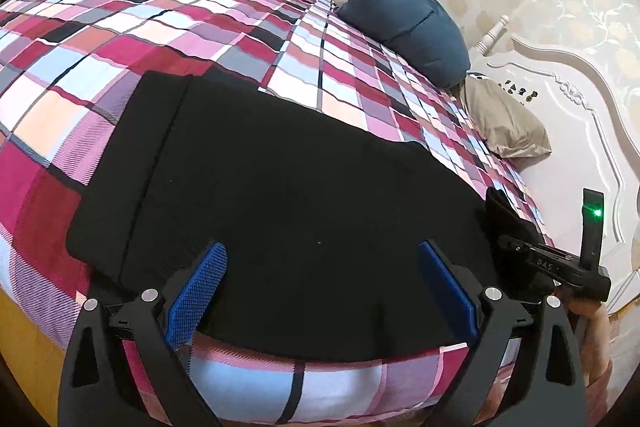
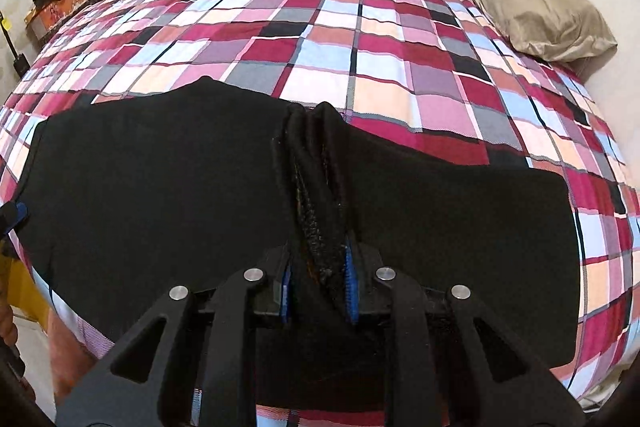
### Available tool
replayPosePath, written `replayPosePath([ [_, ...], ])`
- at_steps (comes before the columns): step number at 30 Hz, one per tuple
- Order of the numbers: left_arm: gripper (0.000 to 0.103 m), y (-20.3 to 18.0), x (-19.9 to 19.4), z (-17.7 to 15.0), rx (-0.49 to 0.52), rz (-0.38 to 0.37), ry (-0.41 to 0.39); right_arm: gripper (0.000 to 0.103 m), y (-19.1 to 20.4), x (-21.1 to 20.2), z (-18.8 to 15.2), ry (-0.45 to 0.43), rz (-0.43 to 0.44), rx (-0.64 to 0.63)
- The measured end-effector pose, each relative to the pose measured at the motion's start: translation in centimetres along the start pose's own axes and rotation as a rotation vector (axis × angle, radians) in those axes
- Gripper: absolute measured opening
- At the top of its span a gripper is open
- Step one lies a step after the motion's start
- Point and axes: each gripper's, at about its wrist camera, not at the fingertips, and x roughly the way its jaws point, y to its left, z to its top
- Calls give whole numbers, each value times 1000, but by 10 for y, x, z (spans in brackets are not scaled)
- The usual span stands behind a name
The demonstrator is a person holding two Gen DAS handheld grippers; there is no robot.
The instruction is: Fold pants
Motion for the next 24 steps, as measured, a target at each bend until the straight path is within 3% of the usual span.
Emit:
replayPosePath([
  [24, 95, -27, 17, 9, 60, 4, 22, 27, 31, 11, -6, 19, 9, -46],
])
